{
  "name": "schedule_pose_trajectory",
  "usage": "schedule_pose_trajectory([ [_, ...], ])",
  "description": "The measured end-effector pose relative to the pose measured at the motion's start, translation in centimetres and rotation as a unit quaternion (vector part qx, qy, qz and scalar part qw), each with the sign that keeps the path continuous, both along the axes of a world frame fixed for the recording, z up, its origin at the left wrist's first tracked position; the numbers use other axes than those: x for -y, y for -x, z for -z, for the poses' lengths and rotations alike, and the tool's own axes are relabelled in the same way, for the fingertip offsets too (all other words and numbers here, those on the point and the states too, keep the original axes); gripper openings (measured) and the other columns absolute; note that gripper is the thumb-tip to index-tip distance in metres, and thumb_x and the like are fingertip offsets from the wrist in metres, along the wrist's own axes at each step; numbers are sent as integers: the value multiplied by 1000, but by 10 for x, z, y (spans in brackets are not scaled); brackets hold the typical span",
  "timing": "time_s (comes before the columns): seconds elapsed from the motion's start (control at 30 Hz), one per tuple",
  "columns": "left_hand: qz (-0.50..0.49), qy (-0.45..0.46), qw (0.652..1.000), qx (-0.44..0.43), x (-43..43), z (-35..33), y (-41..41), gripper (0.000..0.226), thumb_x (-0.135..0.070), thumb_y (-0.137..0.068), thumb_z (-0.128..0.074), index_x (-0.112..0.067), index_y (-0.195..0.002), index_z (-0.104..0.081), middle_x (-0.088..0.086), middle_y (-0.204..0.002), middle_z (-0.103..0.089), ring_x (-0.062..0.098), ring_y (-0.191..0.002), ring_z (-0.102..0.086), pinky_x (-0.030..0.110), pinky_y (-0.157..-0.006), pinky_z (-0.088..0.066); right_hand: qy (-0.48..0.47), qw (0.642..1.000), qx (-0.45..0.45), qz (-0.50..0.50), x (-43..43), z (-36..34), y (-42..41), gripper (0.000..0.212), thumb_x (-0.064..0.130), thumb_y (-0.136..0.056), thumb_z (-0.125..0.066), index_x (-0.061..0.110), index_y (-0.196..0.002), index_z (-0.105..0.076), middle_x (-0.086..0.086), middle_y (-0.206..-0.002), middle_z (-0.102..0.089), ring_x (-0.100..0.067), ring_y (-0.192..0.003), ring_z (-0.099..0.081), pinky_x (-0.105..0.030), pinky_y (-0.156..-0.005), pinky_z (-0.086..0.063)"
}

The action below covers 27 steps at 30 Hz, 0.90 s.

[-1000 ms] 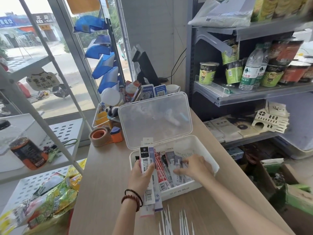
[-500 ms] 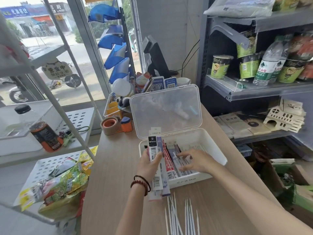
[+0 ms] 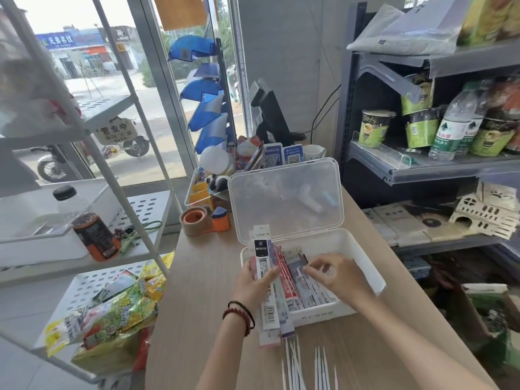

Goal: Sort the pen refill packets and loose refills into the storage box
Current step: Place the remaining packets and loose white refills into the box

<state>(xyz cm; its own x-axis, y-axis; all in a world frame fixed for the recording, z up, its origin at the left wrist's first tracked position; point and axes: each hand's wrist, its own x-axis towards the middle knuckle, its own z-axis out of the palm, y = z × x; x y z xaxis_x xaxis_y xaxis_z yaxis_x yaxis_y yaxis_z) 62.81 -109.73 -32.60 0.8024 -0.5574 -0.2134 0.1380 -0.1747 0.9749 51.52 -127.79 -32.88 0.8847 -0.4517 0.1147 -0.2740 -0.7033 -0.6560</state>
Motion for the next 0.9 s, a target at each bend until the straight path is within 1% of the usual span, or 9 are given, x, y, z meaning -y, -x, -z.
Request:
schedule_pose_trajectory([
  [0.1, -21, -19, 999, -15, -1, -2, -1, 37, -27, -80, -72, -15, -110, -55, 6, -96, -72, 18, -79, -72, 29, -64, -58, -38, 999, 21, -26, -16, -9, -1, 26, 56, -79, -68, 32, -86, -71, 19, -81, -68, 2, -74, -61, -29, -76, -55],
  [0.2, -25, -21, 999, -5, -2, -5, 0, 60, -42, -68, -77, -11, -115, -56, 8, -99, -72, 21, -83, -72, 37, -73, -59, -91, 994, 1, -58, -47, -19, -3, 50, 70, -69, -65, 33, -104, -66, 18, -93, -66, 0, -76, -62, -23, -71, -56],
  [0.27, -29, -26, 999, 0, -1, -5, -1, 58, -40, -71, -76, -11, -117, -57, 6, -99, -72, 19, -87, -71, 38, -78, -58, -88, 995, 0, -54, -68, -19, -6, 60, 74, -64, -67, 35, -110, -59, 18, -96, -62, 1, -76, -60, -17, -65, -52],
  [0.37, -24, -6, 1000, -12, -3, -9, -1, 44, -38, -79, -70, -15, -114, -61, 2, -100, -72, 16, -91, -70, 33, -79, -57, -115, 993, 25, -9, -83, -20, -11, 56, 60, -66, -77, 33, -109, -55, 14, -91, -62, 2, -75, -59, -14, -65, -50],
  [0.43, 1, 16, 999, -40, -10, -10, -1, 48, -46, -77, -69, -17, -114, -62, 5, -105, -72, 22, -96, -69, 42, -87, -55, -156, 987, 27, 9, -84, -20, -14, 52, 51, -70, -80, 28, -110, -56, 11, -89, -63, 1, -73, -59, -12, -62, -49],
  [0.5, 18, 41, 994, -96, -20, -10, -1, 39, -33, -84, -66, -11, -115, -60, 15, -108, -70, 30, -96, -68, 47, -84, -56, -194, 980, 30, 22, -81, -21, -16, 48, 46, -73, -80, 22, -110, -60, 10, -90, -66, 0, -76, -63, -13, -65, -53],
  [0.6, 46, 65, 988, -131, -32, -14, -2, 24, -6, -91, -56, -4, -114, -57, 17, -103, -69, 28, -84, -70, 37, -67, -60, -244, 969, 28, 19, -76, -22, -20, 51, 47, -69, -82, 18, -108, -64, 5, -92, -72, -7, -80, -70, -24, -67, -60],
  [0.77, 33, 68, 993, -93, -33, -22, -9, 22, -3, -88, -58, -3, -111, -58, 15, -97, -69, 23, -77, -71, 32, -64, -59, -289, 957, 22, 7, -76, -27, -30, 50, 42, -71, -82, 16, -110, -63, 0, -96, -72, -11, -81, -71, -26, -66, -61],
  [0.9, -3, 81, 995, -61, -36, -21, -7, 21, -3, -87, -60, -6, -108, -60, 16, -100, -69, 25, -81, -69, 35, -73, -59, -306, 951, 32, -4, -80, -30, -36, 45, 39, -72, -82, 19, -107, -62, 0, -100, -69, -13, -86, -69, -26, -62, -60],
])
